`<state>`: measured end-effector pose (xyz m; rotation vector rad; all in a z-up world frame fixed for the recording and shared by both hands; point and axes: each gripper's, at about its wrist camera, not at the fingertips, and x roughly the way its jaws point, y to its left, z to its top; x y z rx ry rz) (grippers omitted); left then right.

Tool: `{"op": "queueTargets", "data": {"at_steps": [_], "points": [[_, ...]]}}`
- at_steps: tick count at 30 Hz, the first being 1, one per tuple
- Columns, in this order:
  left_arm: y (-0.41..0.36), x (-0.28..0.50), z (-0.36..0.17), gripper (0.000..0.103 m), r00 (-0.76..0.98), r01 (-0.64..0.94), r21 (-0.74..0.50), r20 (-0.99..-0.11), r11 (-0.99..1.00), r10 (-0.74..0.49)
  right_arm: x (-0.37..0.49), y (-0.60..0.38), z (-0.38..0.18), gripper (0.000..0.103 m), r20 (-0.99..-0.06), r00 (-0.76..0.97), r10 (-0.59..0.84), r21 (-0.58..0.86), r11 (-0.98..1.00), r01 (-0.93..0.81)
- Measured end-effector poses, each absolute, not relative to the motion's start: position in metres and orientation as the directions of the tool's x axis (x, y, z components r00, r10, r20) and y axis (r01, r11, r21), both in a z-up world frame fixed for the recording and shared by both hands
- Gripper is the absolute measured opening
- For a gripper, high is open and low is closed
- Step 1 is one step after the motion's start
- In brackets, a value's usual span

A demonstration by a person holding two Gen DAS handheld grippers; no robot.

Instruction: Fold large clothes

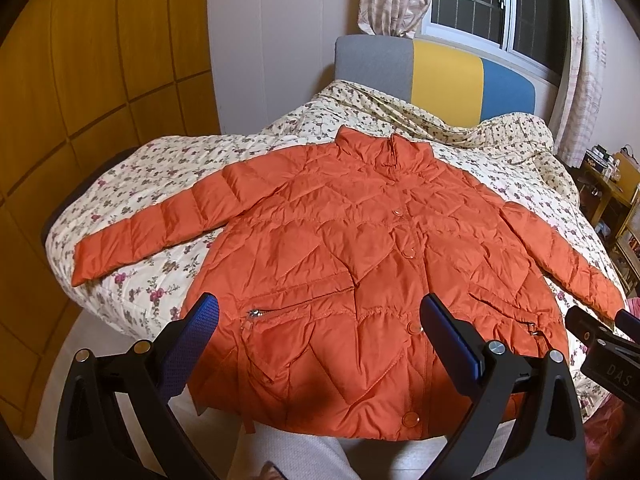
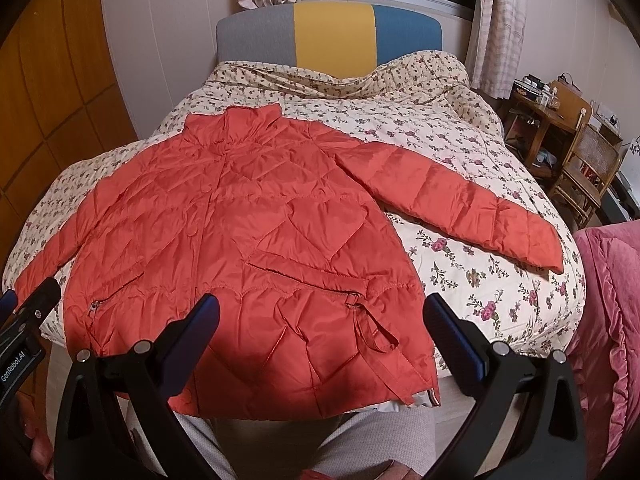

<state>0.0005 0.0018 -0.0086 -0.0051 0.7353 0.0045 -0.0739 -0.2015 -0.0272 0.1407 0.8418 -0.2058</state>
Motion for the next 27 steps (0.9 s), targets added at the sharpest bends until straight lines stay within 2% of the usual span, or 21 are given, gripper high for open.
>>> {"op": "queueTargets", "data": {"at_steps": [27], "points": [[0.0037,0.0046,-0.0128,0.1,0.726,-0.009,0.004,-0.688,1.0,0.009,-0.0735,-0.2004,-0.029,0.101,-0.756,0.642,-0.125,0.04,0.971,0.236]]}}
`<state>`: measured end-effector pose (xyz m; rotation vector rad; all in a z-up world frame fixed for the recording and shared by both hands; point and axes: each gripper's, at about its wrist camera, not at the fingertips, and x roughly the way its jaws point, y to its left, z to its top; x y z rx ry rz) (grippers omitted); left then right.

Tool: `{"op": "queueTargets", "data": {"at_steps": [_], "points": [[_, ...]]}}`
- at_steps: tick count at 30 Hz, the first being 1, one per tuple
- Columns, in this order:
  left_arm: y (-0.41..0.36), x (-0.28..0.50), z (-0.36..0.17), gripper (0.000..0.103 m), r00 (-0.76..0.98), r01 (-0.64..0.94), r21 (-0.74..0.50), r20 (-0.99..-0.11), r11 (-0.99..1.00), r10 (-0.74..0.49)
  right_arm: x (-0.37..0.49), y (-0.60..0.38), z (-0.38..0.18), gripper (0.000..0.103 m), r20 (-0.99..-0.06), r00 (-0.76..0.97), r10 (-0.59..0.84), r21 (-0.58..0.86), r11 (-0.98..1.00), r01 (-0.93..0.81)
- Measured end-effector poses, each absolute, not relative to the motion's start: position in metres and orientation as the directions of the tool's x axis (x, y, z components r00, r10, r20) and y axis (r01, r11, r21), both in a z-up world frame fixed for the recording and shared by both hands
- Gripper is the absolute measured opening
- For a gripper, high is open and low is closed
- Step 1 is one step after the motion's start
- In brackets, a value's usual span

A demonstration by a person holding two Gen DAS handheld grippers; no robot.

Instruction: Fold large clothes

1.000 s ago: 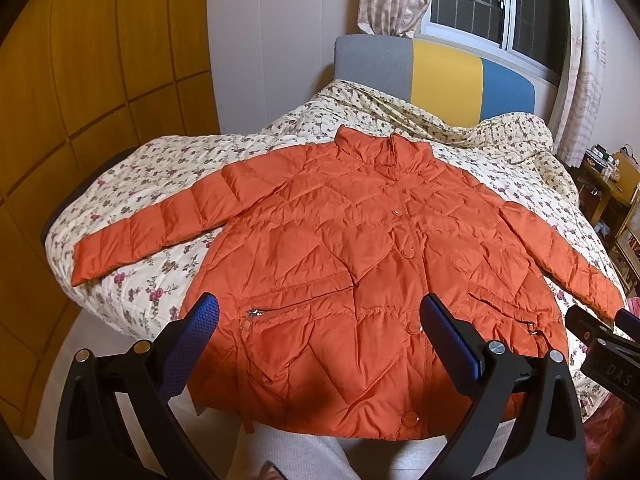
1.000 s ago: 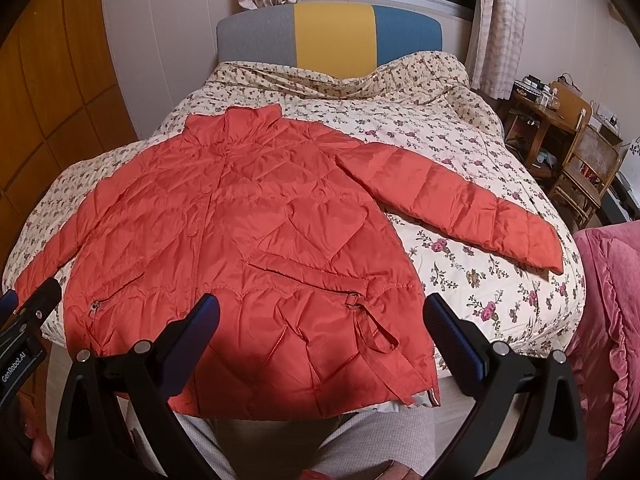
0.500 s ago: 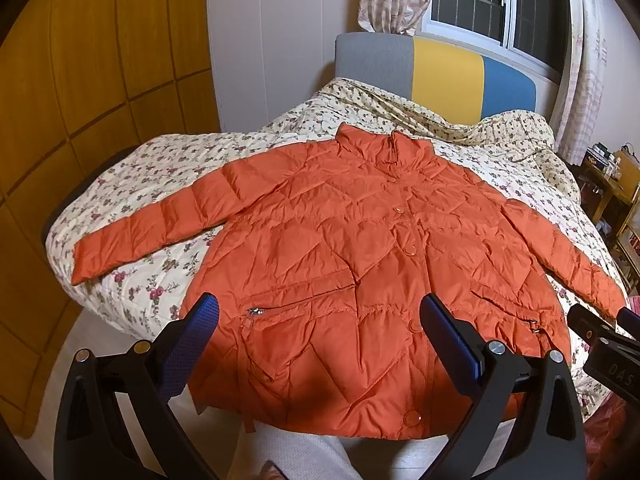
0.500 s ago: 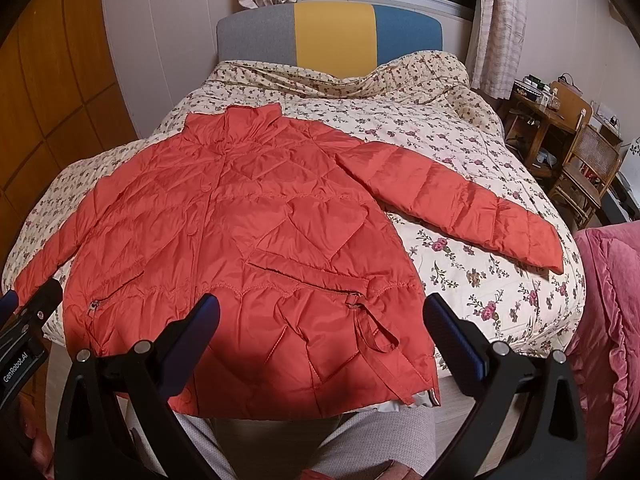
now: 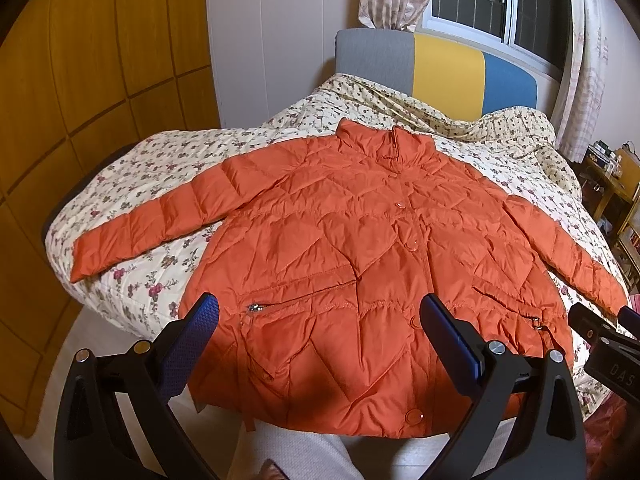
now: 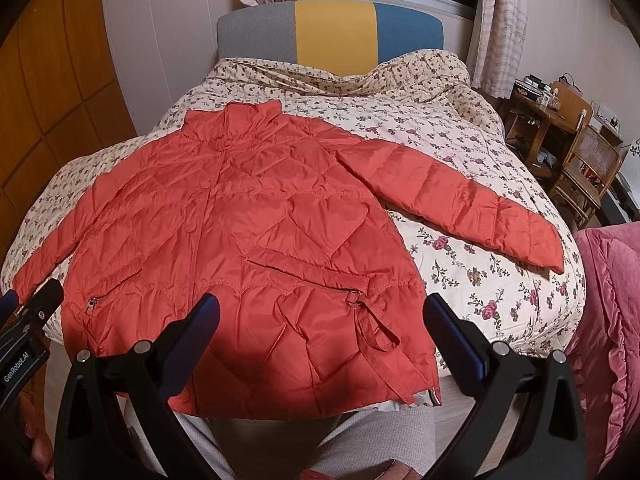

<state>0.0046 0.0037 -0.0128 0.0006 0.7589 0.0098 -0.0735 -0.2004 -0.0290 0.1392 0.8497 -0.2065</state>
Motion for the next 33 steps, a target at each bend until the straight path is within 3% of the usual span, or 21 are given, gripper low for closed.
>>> {"op": "queueTargets", "data": {"at_steps": [33], "points": [[0.004,0.019,-0.036,0.1,0.679,0.007,-0.01,-0.734,1.0,-0.013,-0.057,-0.217,-0.054,0.101,-0.792,0.593,-0.146,0.035,0.959,0.282]]}}
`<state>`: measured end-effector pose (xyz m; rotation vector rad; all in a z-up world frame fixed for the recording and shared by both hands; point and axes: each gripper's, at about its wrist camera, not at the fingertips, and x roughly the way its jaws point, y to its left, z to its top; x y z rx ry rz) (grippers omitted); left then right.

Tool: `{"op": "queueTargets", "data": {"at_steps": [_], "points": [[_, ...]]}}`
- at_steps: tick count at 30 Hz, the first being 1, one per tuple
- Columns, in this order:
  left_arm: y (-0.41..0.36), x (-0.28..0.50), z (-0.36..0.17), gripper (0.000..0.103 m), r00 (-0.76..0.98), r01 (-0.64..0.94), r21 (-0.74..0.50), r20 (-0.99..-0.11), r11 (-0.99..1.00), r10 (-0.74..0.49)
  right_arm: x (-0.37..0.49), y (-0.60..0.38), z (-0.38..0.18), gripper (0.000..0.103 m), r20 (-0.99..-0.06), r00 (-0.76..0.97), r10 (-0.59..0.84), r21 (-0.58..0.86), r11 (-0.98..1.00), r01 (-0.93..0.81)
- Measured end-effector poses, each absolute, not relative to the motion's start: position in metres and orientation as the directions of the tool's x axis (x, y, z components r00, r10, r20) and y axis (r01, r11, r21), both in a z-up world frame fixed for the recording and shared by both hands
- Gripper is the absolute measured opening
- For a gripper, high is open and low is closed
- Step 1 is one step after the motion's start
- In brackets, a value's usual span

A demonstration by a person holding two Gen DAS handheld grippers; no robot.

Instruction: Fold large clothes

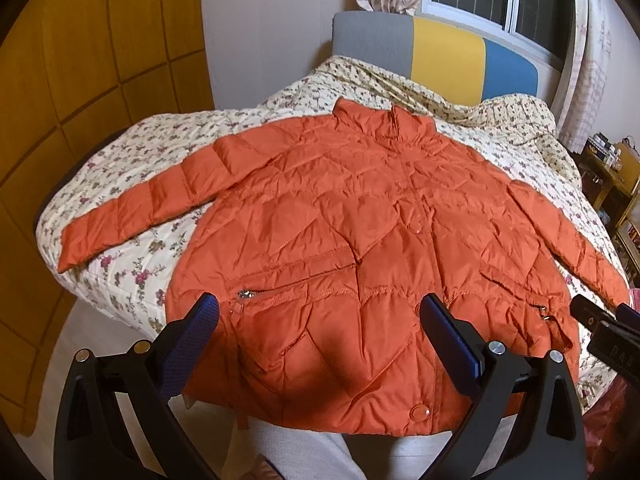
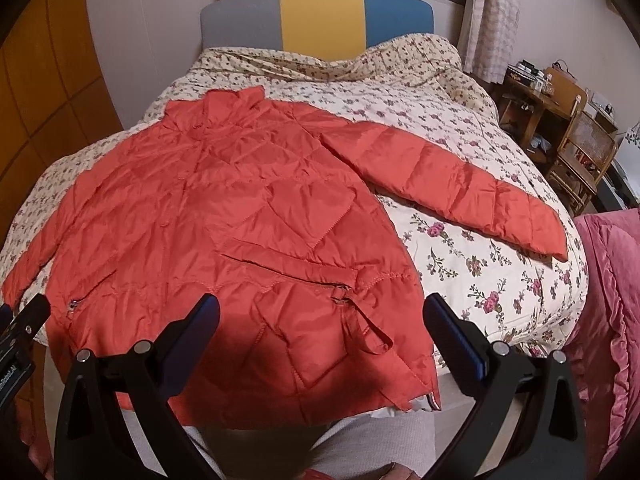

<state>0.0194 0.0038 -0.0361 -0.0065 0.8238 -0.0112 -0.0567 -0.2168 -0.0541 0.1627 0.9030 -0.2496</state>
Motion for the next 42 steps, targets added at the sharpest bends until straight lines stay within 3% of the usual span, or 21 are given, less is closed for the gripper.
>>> {"op": "queueTargets", "data": {"at_steps": [6,13,19,27,35,37,42], "points": [[0.012,0.033,-0.056,0.1,0.682,0.007,-0.019,-0.732,1.0,-0.019,-0.043,-0.251,-0.069,0.101,-0.788,0.59,-0.178,0.053,0.934,0.352],[0.047,0.076,-0.082,0.1,0.686,-0.048,-0.116,-0.726,0.992,-0.051,-0.021,-0.323,-0.095,0.101,-0.744,0.665,-0.074,0.243,0.896,0.372],[0.063,0.121,-0.101,0.1,0.672,-0.123,-0.019,-0.738,0.992,0.069,-0.013,-0.383,-0.124,0.101,-0.782,0.613,-0.111,0.291,0.806,0.516],[0.08,0.171,-0.123,0.1,0.643,-0.115,-0.021,-0.763,0.993,0.058,-0.026,-0.459,-0.162,0.1,-0.724,0.686,-0.067,0.565,0.513,0.646],[0.079,0.2,-0.13,0.1,0.687,-0.111,0.024,-0.72,0.994,0.094,-0.026,-0.482,-0.159,0.087,-0.682,0.708,-0.183,0.595,0.423,0.683],[0.082,0.205,-0.131,0.1,0.694,-0.115,0.025,-0.713,0.993,0.098,-0.028,-0.492,-0.159,0.08,-0.672,0.711,-0.204,0.617,0.377,0.691],[0.09,0.219,-0.144,0.1,0.668,-0.13,0.01,-0.738,0.991,0.095,-0.041,-0.514,-0.162,0.073,-0.645,0.725,-0.242,0.679,0.255,0.689]]}}
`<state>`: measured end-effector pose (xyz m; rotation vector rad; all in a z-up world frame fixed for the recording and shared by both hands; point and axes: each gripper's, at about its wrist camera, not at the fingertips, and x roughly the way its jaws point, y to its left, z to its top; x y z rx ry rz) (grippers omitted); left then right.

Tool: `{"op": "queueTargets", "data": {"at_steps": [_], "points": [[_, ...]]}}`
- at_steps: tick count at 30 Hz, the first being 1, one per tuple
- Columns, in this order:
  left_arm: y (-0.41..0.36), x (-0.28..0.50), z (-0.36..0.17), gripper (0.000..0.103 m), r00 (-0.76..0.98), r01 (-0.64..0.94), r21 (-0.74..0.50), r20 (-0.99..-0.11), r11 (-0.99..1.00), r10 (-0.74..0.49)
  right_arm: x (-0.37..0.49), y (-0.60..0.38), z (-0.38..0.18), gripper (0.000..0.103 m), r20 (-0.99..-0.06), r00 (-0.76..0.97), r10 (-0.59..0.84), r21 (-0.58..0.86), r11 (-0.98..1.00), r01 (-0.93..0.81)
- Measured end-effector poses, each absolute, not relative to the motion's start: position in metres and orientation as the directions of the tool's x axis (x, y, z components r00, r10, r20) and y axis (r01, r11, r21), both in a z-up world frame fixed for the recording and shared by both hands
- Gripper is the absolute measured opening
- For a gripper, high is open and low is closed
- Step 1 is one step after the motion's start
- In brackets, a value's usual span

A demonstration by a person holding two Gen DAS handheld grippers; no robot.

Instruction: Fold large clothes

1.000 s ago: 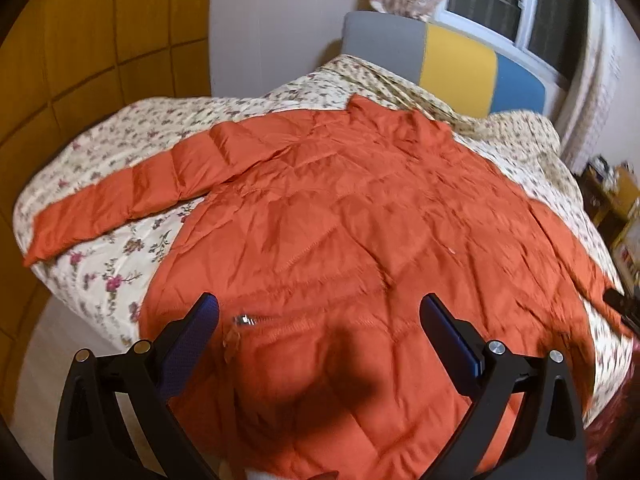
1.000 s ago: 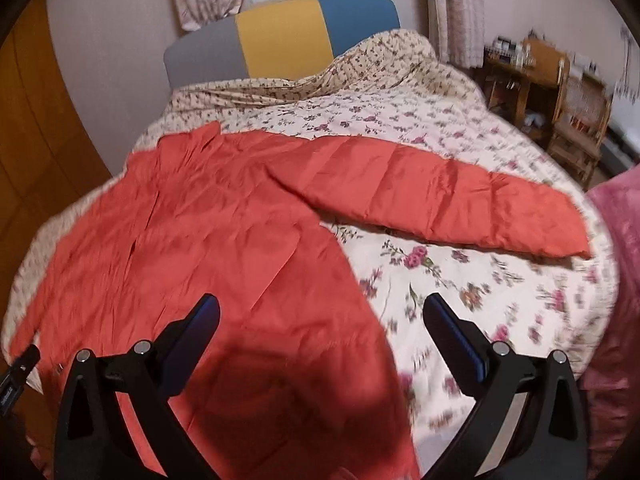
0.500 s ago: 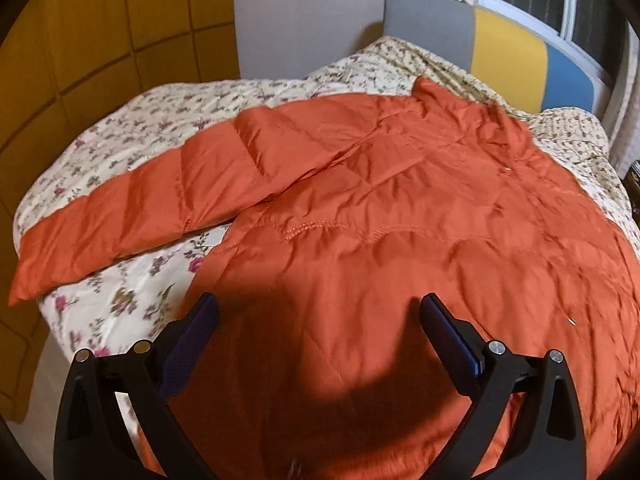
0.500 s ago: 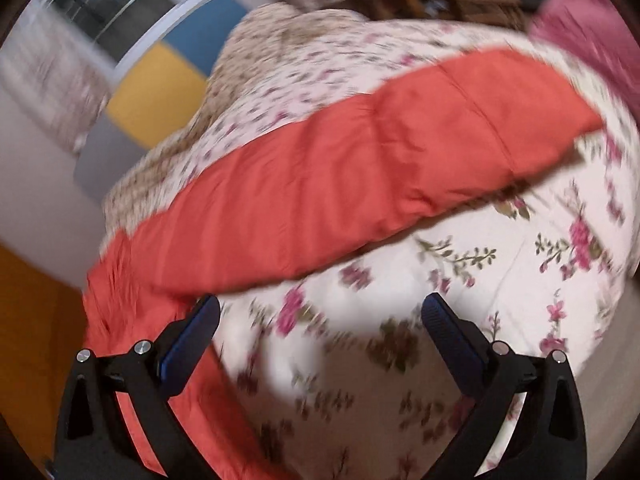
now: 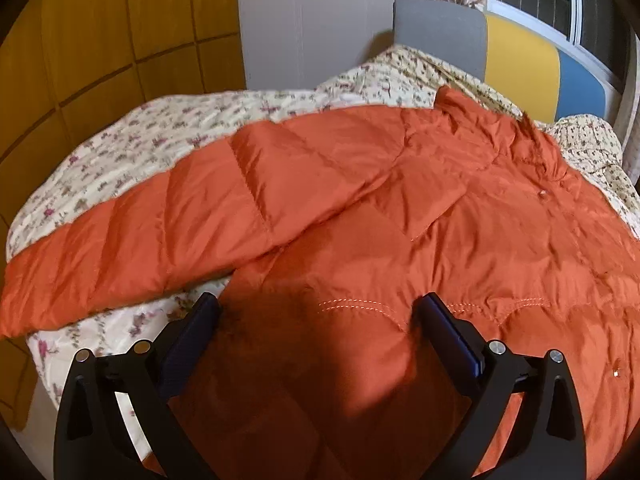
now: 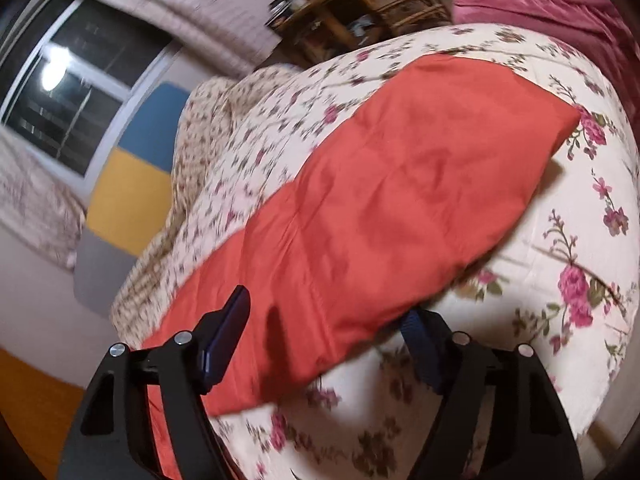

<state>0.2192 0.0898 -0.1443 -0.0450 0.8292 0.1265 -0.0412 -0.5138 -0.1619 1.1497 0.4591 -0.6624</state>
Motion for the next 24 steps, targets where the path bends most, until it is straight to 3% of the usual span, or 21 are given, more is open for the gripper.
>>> {"op": "queueTargets", "data": {"at_steps": [3,5,9,13,24], "points": [[0.088,0.22,-0.151,0.1,0.665,-0.127,0.017,-0.741,0.992,0.098,-0.042,-0.52,-0.162,0.072,-0.64,0.722,-0.264,0.684,0.234,0.691],[0.088,0.218,-0.152,0.1,0.669,-0.127,0.021,-0.737,0.992,0.101,-0.045,-0.524,-0.163,0.065,-0.635,0.718,-0.286,0.692,0.205,0.693],[0.088,0.218,-0.155,0.1,0.665,-0.125,0.021,-0.74,0.992,0.099,-0.051,-0.535,-0.168,0.037,-0.646,0.694,-0.318,0.689,0.15,0.709],[0.091,0.218,-0.157,0.1,0.661,-0.121,-0.005,-0.746,0.993,0.077,-0.041,-0.54,-0.163,0.019,-0.67,0.663,-0.335,0.636,0.202,0.745],[0.092,0.217,-0.157,0.1,0.672,-0.125,-0.022,-0.738,0.992,0.069,0.014,-0.479,-0.101,0.009,-0.565,0.703,-0.432,0.464,0.538,0.704]]}}
